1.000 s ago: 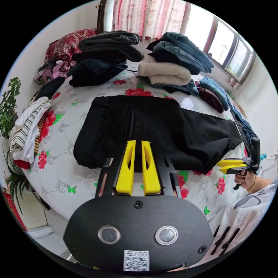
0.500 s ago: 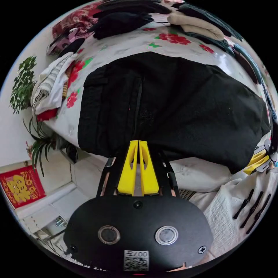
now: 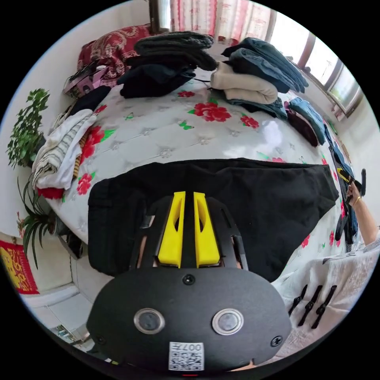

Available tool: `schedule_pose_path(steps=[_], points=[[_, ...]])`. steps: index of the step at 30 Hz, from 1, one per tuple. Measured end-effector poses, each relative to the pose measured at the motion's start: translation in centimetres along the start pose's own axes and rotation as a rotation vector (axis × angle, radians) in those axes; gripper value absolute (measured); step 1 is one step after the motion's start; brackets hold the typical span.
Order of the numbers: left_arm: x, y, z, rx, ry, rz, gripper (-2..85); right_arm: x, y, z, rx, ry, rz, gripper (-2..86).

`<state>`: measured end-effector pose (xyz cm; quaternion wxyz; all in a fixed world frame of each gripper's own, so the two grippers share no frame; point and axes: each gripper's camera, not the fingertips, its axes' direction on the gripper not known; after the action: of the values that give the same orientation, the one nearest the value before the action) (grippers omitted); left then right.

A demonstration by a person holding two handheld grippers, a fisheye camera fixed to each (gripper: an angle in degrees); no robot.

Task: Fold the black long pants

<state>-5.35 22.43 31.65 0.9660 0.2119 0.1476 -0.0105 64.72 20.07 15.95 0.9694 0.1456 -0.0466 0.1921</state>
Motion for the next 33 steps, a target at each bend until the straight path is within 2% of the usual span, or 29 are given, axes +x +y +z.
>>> schedule_pose_path(steps=[5, 9, 11, 14, 17, 19, 20, 22, 25, 28, 30, 33], points=[[3.5, -3.3, 3.9, -0.118, -0.084, 0.104, -0.1, 0.7, -1.0, 6.4, -0.133, -0.049, 0.056, 1.3], [2.7, -3.1, 3.4, -0.107, -0.106, 0.059, -0.8, -1.6, -0.7, 2.2, -0.054, 0.02, -0.012, 0.1], [2.2, -2.7, 2.6, -0.078, -0.117, 0.048, -0.9, -3.3, -0.8, -1.2, 0.035, 0.091, -0.102, -0.1], [1.6, -2.8, 2.8, -0.052, -0.146, 0.04, -0.9, -4.7, -3.0, -2.8, 0.044, 0.233, -0.153, -0.2], [1.3, -4.5, 5.6, -0.072, -0.155, 0.011, -1.0, -3.1, -5.5, 1.9, -0.04, 0.284, -0.098, -0.1], [1.2, -5.5, 8.4, -0.15, -0.192, -0.012, -1.0, -0.9, -6.2, 8.7, -0.266, 0.283, -0.041, -0.1], [1.7, -5.5, 8.3, -0.088, -0.25, 0.039, -1.0, -0.8, -6.0, 8.8, -0.247, 0.289, -0.037, 0.0], [1.7, -5.4, 8.5, -0.085, -0.287, 0.055, -0.9, -0.6, -5.1, 5.5, -0.098, 0.245, 0.038, 0.1], [-0.4, -5.0, 7.4, -0.097, -0.244, 0.024, -0.9, -2.3, -1.9, 0.0, 0.081, 0.166, -0.024, 0.3], [-2.3, -3.5, 3.2, 0.004, -0.151, 0.015, -0.7, -4.7, 3.4, -3.8, 0.117, 0.001, -0.083, 0.3], [-1.9, -1.6, -0.3, 0.066, -0.054, 0.119, -0.2, -6.5, 7.3, -4.6, 0.095, -0.127, -0.119, 0.3], [0.6, 1.4, -2.6, 0.049, 0.073, 0.325, 2.8, -9.9, 13.8, -3.2, -0.017, -0.27, -0.16, 0.3]])
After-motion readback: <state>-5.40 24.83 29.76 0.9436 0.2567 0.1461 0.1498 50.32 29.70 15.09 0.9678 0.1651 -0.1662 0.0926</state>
